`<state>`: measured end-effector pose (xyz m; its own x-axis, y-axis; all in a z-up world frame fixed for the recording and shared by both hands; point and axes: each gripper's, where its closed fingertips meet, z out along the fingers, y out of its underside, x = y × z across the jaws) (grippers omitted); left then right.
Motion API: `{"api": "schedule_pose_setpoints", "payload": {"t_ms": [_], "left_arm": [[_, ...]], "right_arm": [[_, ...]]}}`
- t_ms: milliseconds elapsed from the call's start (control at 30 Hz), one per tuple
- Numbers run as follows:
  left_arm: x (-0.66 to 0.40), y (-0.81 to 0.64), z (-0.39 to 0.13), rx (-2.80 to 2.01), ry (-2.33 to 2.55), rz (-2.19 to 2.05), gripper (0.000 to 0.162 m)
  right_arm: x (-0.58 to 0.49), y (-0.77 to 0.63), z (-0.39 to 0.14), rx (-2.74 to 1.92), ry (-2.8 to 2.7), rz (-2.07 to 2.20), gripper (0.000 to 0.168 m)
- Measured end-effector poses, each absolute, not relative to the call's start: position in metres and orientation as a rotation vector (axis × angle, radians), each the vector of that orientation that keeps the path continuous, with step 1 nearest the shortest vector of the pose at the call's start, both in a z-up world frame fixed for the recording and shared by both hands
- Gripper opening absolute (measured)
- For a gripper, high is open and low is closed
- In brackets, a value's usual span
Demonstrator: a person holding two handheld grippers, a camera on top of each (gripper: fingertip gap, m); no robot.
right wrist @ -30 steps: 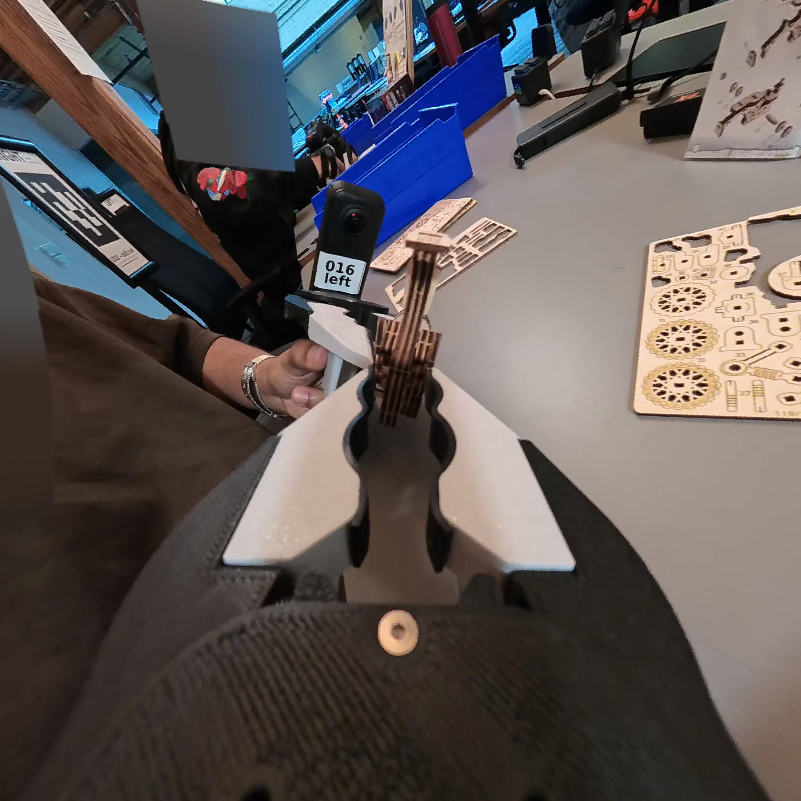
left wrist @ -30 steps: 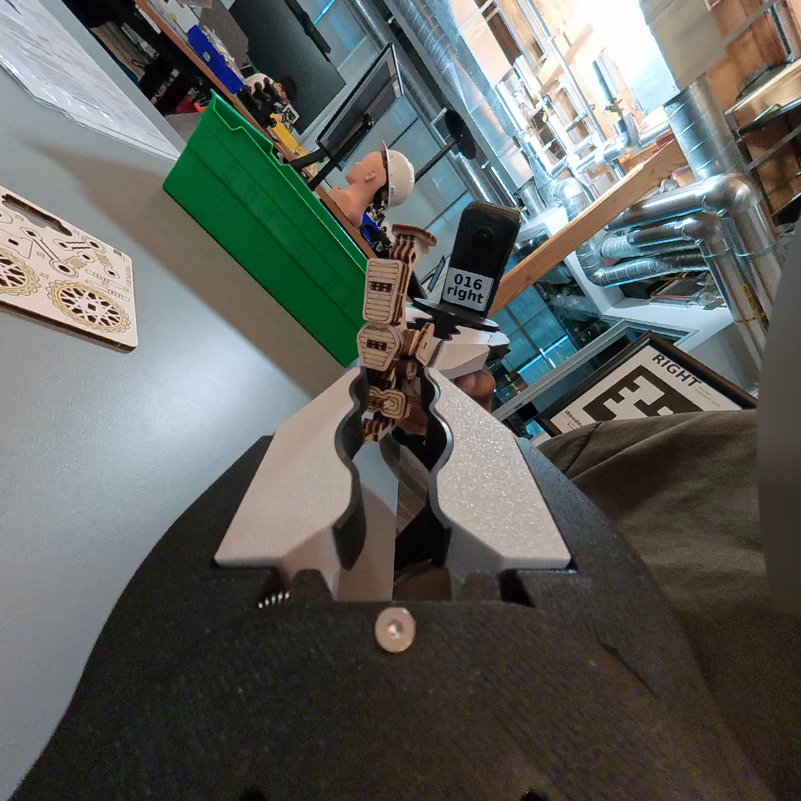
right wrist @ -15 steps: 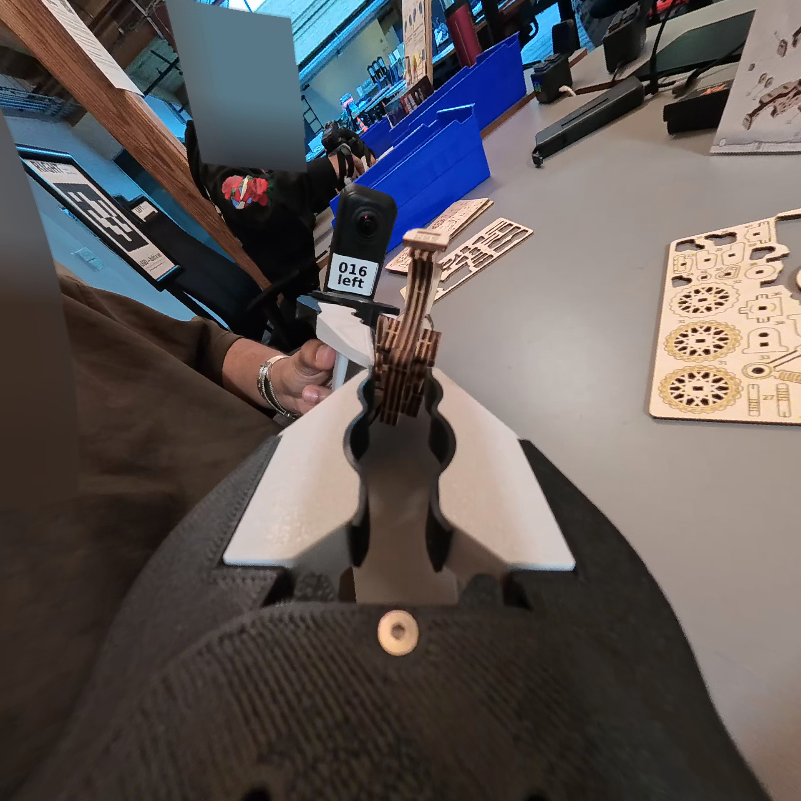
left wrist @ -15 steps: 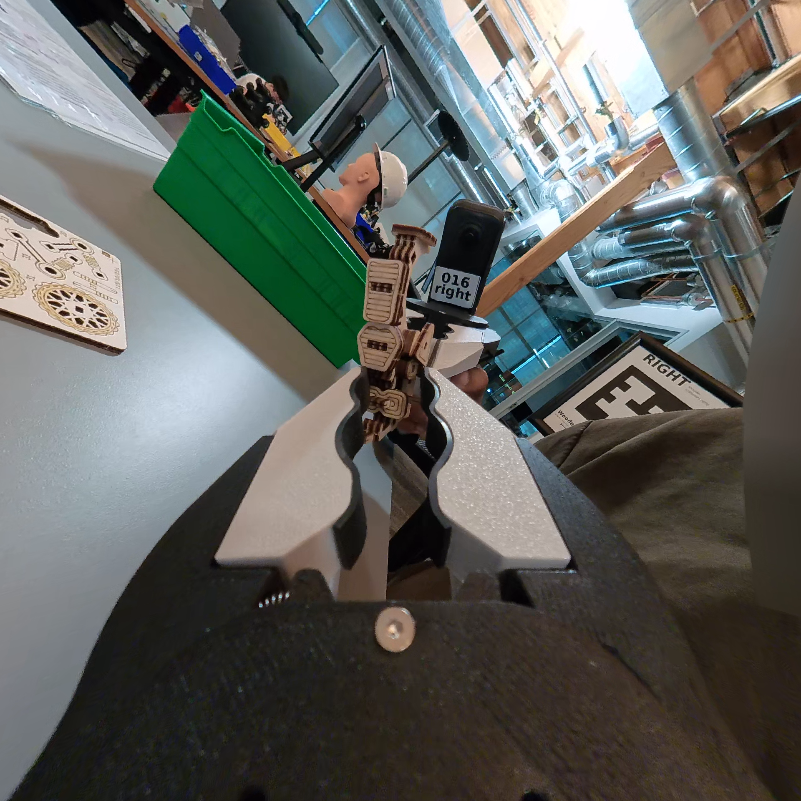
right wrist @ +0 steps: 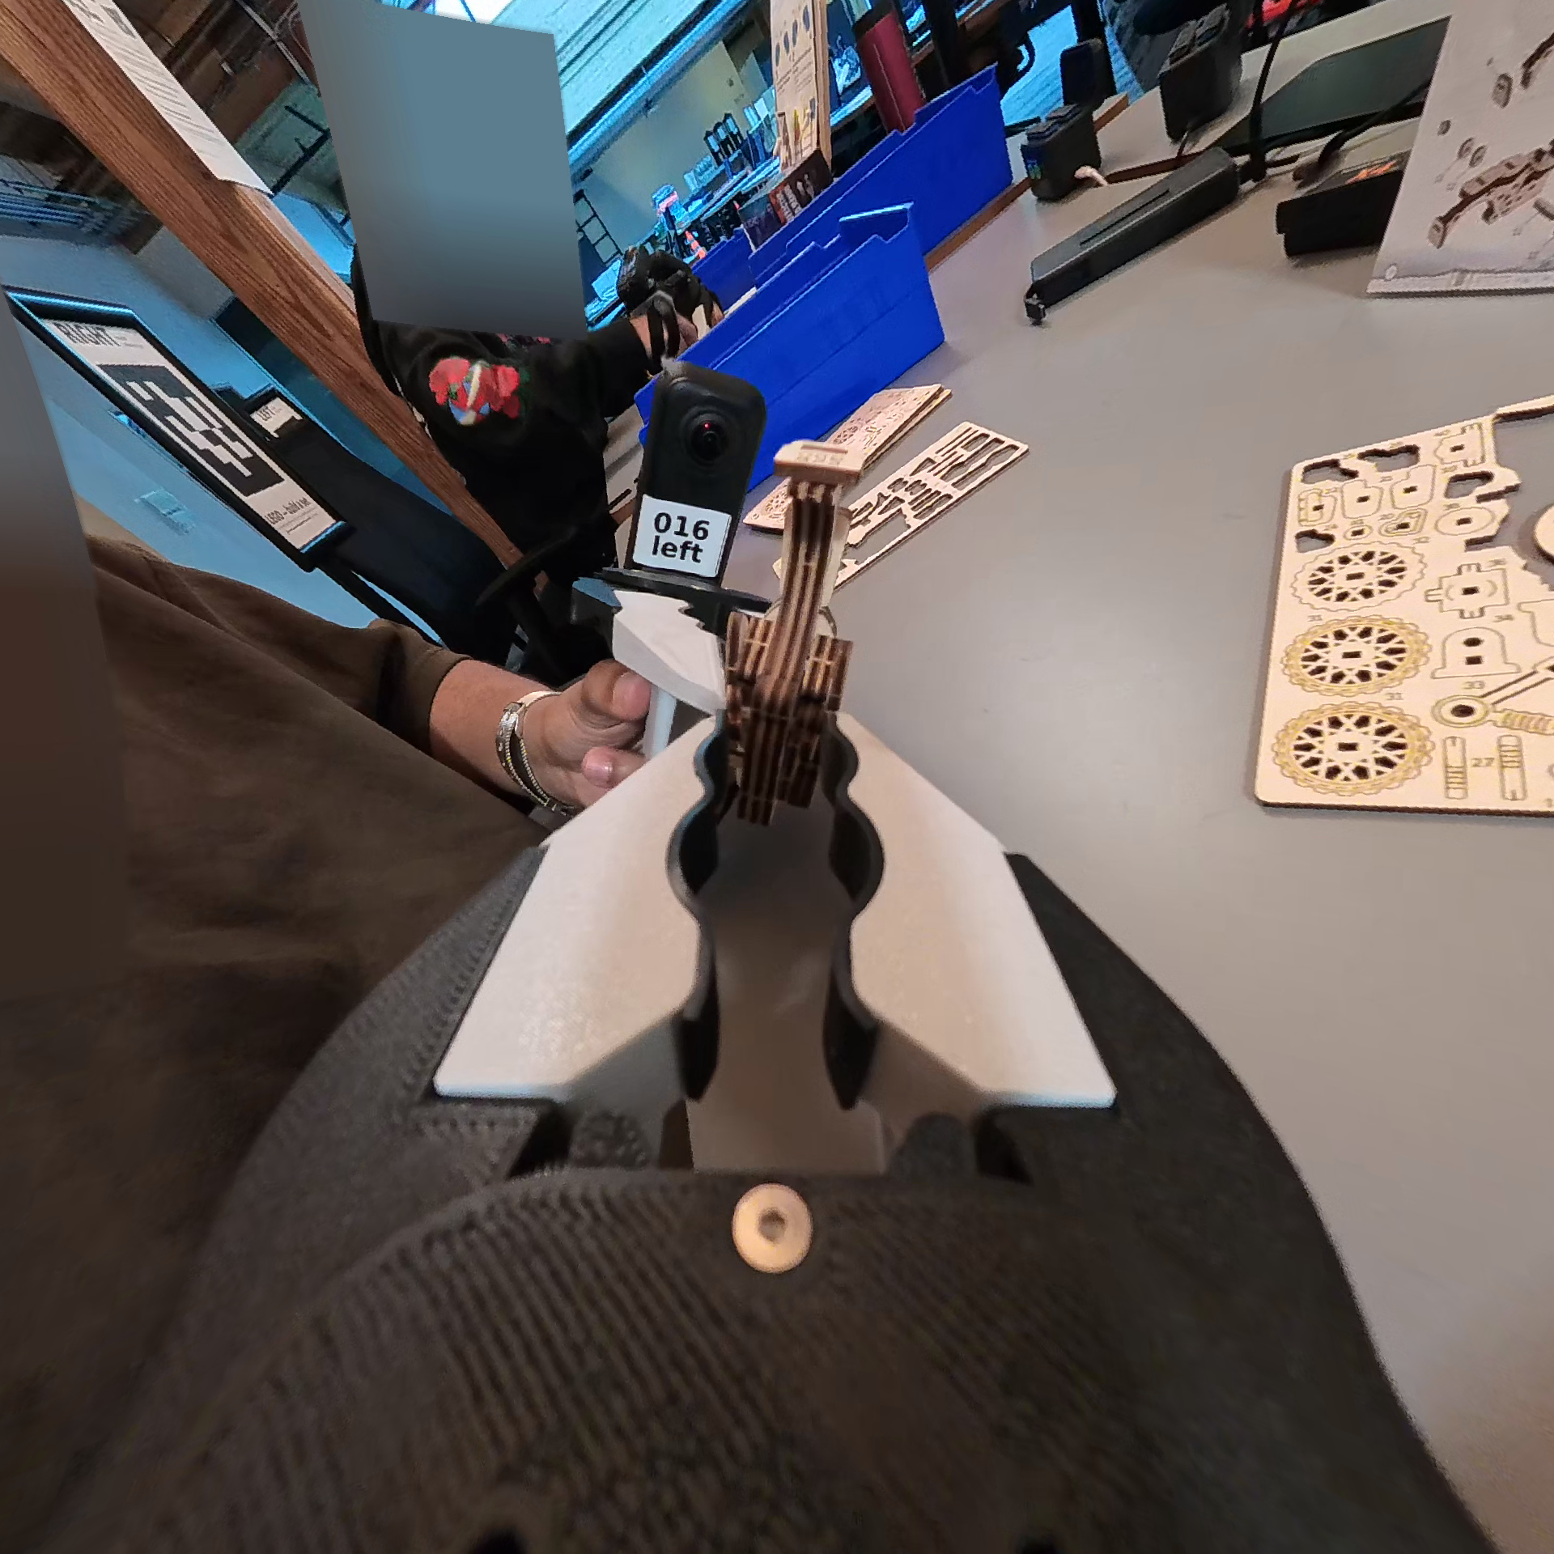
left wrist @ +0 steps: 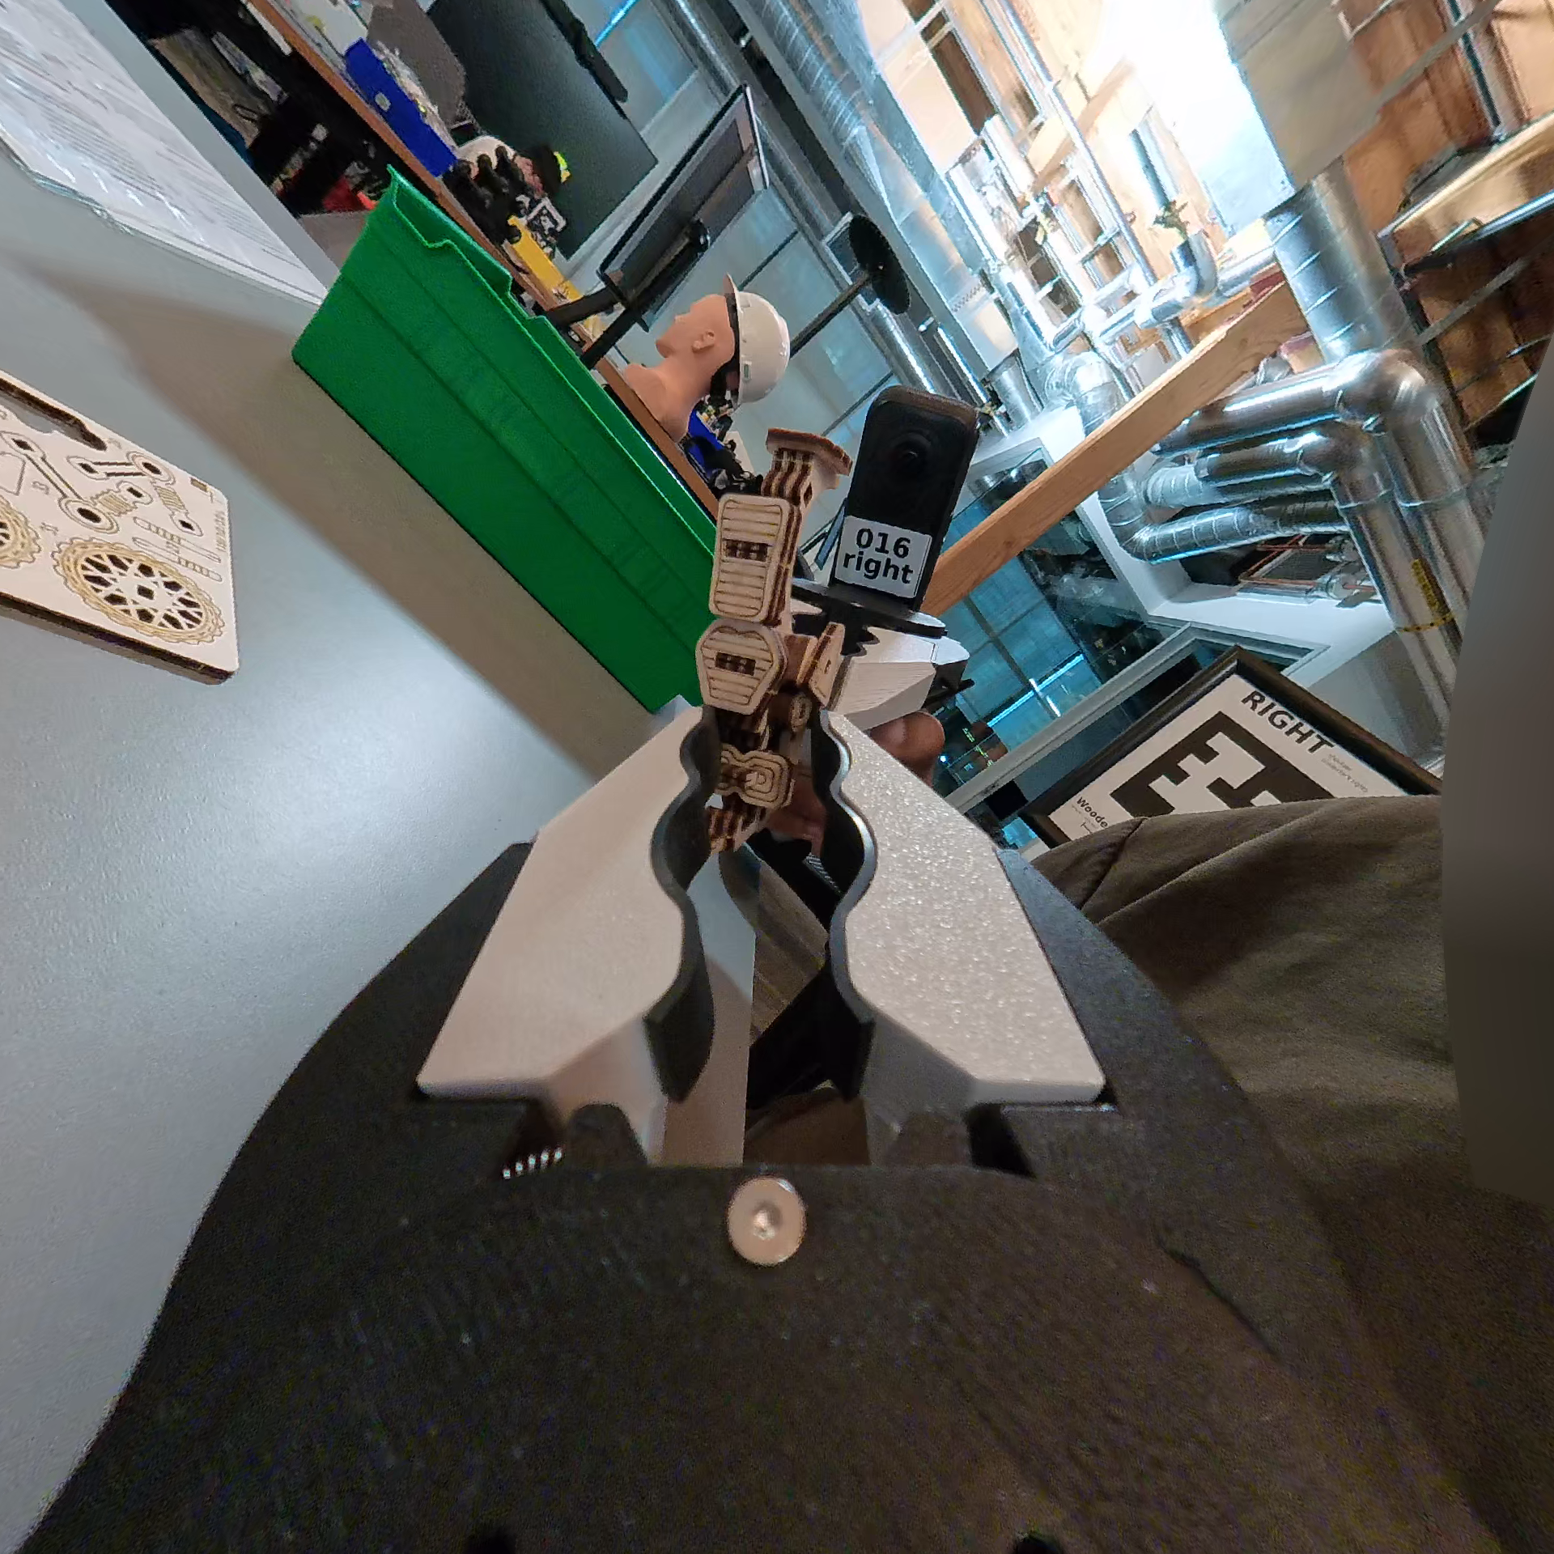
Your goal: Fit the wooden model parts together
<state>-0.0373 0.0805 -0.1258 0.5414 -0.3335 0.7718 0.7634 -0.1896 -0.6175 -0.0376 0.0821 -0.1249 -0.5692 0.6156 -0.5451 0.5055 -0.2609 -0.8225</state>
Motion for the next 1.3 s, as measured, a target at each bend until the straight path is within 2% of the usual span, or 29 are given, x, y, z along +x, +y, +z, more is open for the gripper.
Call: {"api": "schedule_pose_setpoints", "payload": {"t_ms": [500, 733, 867, 1100, 1300], "left_arm": [[-0.038, 0.081, -0.126, -1.455, -0.393, -1.01, 0.018], [-0.037, 0.079, -0.118, -1.412, -0.332, -0.988, 0.019], [-0.031, 0.075, -0.11, -1.426, -0.188, -0.93, 0.021], [-0.019, 0.063, -0.099, -1.416, 0.133, -0.699, 0.025], [-0.014, 0.057, -0.093, -1.347, 0.194, -0.668, 0.027]], "right_arm": [[-0.04, 0.084, -0.125, -1.442, -1.829, 1.953, 0.02], [-0.038, 0.082, -0.117, -1.306, -1.833, 1.918, 0.02], [-0.033, 0.077, -0.107, -1.106, -1.865, 1.765, 0.02], [-0.021, 0.066, -0.098, -0.672, -1.922, 1.258, 0.02], [-0.016, 0.061, -0.091, -0.619, -1.906, 1.231, 0.02]]}}
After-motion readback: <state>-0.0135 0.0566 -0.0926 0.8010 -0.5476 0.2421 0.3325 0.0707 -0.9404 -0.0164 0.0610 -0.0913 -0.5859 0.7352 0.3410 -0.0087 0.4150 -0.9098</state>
